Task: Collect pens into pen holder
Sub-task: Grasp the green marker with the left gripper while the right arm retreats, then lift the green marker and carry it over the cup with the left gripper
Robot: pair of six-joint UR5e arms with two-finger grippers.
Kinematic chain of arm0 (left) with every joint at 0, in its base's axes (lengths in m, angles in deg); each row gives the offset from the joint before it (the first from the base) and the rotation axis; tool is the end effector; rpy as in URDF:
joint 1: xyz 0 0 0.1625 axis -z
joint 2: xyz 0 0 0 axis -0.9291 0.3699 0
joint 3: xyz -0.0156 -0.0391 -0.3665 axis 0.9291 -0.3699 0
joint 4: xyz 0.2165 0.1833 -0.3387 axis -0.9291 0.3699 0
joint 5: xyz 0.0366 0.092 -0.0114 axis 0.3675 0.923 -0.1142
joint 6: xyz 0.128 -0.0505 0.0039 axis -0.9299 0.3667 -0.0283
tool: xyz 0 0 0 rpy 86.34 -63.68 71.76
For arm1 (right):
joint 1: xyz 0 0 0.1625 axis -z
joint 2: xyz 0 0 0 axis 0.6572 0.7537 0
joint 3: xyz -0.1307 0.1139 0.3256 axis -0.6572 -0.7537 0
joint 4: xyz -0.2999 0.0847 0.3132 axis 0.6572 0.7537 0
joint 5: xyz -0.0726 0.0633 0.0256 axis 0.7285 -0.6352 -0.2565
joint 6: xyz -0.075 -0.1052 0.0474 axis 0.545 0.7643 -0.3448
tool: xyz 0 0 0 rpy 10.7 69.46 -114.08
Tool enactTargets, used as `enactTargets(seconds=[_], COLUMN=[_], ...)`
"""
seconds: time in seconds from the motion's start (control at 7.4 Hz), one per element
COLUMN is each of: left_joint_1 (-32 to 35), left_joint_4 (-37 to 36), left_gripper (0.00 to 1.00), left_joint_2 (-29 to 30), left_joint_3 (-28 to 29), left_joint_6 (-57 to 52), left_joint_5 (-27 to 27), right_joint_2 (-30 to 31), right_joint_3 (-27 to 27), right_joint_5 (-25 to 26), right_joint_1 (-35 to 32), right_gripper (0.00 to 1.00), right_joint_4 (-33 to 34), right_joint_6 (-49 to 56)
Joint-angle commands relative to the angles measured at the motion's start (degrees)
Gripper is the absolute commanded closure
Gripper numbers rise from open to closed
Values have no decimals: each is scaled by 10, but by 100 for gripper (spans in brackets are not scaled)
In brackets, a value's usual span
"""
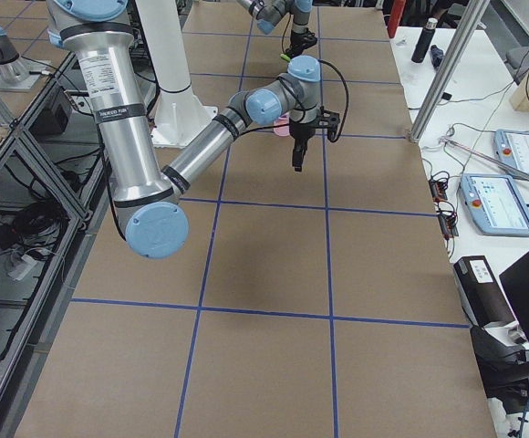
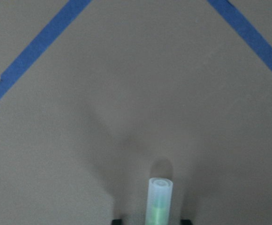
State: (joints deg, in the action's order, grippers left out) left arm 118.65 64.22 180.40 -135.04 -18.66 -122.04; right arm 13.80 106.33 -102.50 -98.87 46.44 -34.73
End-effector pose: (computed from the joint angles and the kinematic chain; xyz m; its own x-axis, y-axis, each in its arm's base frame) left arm 0.3394 -0.4989 0.5218 0.4950 0.7067 -0.5055 -0.5633 0.7040 0.4326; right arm -0.2370 -0.4841 0.2714 0.6927 0.1915 0.6953 -0.1872 0.9788 -0.0831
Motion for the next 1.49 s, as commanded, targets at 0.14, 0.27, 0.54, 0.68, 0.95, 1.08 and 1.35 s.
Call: enactTargets(seconds=[0.14, 0.27, 0.54, 0.68, 0.95, 1.08, 1.35], left_joint_1=[5, 2, -16, -53, -97, -134, -216], left_joint_4=[0, 4, 0, 2, 4, 7, 9], left_gripper=[100, 100, 100, 100, 100, 100, 100], left_joint_2=[12, 27, 123, 138, 197, 238, 263], left_joint_3=[-55, -92, -119, -136, -144, -149, -176], left_joint_6=[3, 79, 132, 192, 234, 246, 264], left_joint_5=[-56, -47, -11, 29, 88, 138, 352], right_joint_2=[-3, -2, -2, -1, -1, -1, 1], right_joint_3=[1, 0, -2, -2, -3, -3, -4], right_joint_5=[-1, -2, -1, -1, 0, 0, 0], right_joint_1=[-17, -30, -32, -35, -37, -39, -44], right_gripper=[0, 0, 0, 0, 0, 0, 0], right_joint_4=[0, 0, 0, 0, 0, 0, 0], right_joint_6=[1, 7, 8, 8, 9, 9, 13])
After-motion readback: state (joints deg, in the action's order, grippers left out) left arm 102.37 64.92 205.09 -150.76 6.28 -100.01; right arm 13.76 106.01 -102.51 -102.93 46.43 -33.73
